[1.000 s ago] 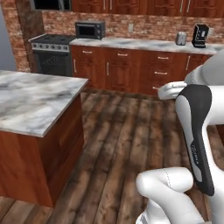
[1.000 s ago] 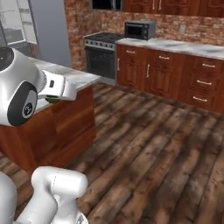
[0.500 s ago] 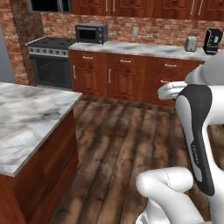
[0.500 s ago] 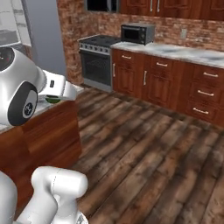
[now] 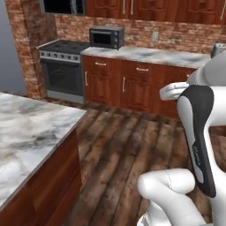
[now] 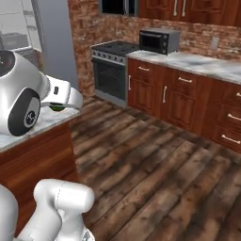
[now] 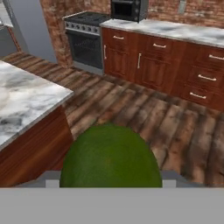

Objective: Transport the fish and lime to the fridge. Place the fish on the rack containing meat and place the lime on the rack containing the vegetable, ensuring meats and vegetables are on different racks.

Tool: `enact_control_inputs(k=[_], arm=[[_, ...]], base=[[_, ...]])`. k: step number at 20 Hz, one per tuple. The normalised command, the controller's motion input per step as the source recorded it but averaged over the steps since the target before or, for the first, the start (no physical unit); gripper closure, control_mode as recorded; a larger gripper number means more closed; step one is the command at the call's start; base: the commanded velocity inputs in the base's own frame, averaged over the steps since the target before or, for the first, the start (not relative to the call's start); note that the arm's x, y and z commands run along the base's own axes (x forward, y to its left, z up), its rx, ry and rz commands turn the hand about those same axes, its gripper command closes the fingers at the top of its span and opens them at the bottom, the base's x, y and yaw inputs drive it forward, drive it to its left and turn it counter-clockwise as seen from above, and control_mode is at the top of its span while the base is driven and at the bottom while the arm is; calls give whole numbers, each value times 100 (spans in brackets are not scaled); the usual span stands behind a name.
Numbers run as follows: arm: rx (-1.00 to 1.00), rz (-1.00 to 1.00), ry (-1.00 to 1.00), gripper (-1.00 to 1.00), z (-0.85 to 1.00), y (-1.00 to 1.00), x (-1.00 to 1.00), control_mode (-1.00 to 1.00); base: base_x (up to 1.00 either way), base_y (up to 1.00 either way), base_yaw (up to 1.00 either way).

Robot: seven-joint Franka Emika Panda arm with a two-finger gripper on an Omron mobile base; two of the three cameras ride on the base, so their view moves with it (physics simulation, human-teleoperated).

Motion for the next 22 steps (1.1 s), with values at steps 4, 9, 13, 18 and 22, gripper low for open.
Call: enact_control_inputs(k=[4,9,13,18,22], arm=[[0,0,0,100,0,0,0,100],[0,0,0,100,0,0,0,100],[0,0,0,100,0,0,0,100],[0,0,0,100,0,0,0,100],[0,0,0,100,0,0,0,100]], base=[[100,-21,46],[100,-44,54],[100,-74,59],[100,-69,61],[100,-67,62]])
